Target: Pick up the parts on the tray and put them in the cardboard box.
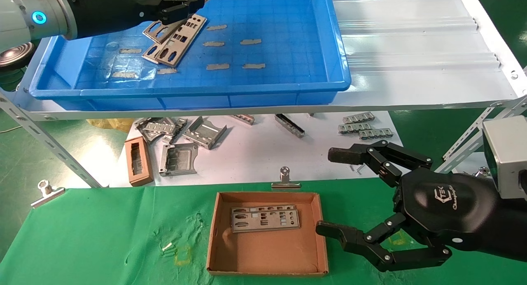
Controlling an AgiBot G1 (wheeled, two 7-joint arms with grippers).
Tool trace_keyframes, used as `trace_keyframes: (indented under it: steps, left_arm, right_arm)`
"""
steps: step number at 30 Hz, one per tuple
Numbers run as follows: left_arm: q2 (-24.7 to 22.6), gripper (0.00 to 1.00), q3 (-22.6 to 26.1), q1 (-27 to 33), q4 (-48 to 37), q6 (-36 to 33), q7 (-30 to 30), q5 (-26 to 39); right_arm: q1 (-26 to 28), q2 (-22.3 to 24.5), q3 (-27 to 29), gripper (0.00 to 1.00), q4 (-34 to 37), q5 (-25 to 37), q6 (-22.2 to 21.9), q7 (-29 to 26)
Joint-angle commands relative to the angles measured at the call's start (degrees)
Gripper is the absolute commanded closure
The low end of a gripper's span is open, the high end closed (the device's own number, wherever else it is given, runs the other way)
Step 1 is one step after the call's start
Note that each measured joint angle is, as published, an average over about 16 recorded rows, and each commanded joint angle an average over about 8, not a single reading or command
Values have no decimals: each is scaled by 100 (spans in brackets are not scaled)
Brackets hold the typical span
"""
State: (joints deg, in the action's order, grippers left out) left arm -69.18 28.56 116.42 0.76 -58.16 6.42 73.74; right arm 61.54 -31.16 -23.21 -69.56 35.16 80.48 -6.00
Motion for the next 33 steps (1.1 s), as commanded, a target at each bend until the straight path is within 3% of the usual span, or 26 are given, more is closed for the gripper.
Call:
trace_keyframes:
  steps: [1,21,33]
  left_arm:
    - [17,100,1,19,-14,-53,0,1]
    - [46,100,-116,54,-287,-51,-819,-170]
    - [283,100,27,156,47,-1544,-740,38]
  right_arm:
    - [0,0,0,0,0,0,0,0]
    - [0,0,0,0,0,0,0,0]
    - [0,0,0,0,0,0,0,0]
